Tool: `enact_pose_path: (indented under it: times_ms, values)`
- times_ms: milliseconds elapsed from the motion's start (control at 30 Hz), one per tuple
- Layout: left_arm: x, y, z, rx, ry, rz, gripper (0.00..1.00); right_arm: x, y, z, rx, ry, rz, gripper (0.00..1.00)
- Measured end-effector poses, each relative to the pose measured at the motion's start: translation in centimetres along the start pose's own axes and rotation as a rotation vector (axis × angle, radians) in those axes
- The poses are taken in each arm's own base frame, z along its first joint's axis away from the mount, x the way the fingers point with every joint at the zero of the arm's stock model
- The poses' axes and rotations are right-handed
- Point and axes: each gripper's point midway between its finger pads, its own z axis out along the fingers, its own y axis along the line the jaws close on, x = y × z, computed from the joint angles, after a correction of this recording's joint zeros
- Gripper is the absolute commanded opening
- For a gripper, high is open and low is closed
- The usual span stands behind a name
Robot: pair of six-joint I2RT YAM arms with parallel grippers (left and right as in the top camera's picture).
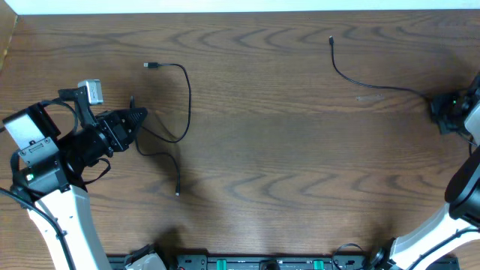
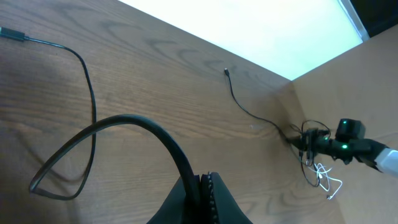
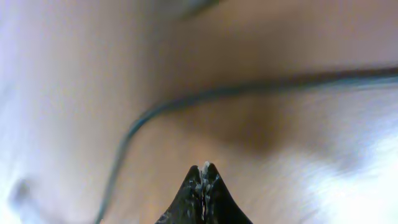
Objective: Untangle cables
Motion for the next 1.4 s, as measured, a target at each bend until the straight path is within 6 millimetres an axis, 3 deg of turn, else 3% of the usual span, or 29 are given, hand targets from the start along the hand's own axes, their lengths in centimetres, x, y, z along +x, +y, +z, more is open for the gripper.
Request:
enact_pose_path:
  times_ms: [133,400,500,533,567,600,700,767,867,1067,1167,1267,1400]
  values:
    - [0.0,0.0,0.0,0.0,0.0,-0.001,0.07,4.9,4.2,-1.7,-0.13,0.145,-0.249,0.01]
    - [0.0,0.0,0.0,0.0,0.001,-0.002,0.07,17.3,9.7,-0.7,-0.227,0.252,-1.069,0.04]
    - [0.0,0.0,0.0,0.0,0.001,-0.001,0.08,19.5,10.7,-0.2,-0.179,0.188,-1.313,0.03]
    - [0.0,0.0,0.0,0.0,0.001,-0.002,0.07,19.8,11.1,0.0,-0.163,0.159,-1.386,0.06]
    - [0.0,0.0,0.0,0.0,0.001,-0.002,0.07,20.0,11.3,0.0,-0.155,0.142,-1.43,0.17]
    - [0.0,0.0,0.0,0.0,0.001,-0.002,0.07,20.1,11.6,0.1,-0.144,0.119,-1.481,0.45]
    - [0.0,0.0,0.0,0.0,0.001,-0.002,0.07,20.6,11.8,0.1,-0.109,0.093,-1.571,0.65]
    - [0.1,0.0,0.0,0.0,0.002,-0.003,0.07,21.3,10.9,0.1,-0.077,0.131,-1.59,0.76]
    - [0.0,0.1,0.0,-0.005,0.001,-0.002,0.08,21.9,10.4,0.0,-0.064,0.153,-1.59,0.71]
    - [0.1,0.7,0.0,-0.043,0.002,-0.002,0.07,21.3,12.8,0.7,-0.119,0.052,-1.59,0.6]
    - [0.1,1.0,0.0,-0.059,0.004,-0.004,0.07,21.0,12.6,2.2,-0.115,0.046,-1.565,0.54]
    - [0.1,1.1,0.0,-0.064,0.005,-0.005,0.08,20.8,11.1,4.7,-0.095,0.105,-1.502,0.53]
    - [0.2,1.2,0.0,-0.067,0.009,-0.011,0.07,18.7,12.6,5.9,-0.118,0.082,-1.447,0.53]
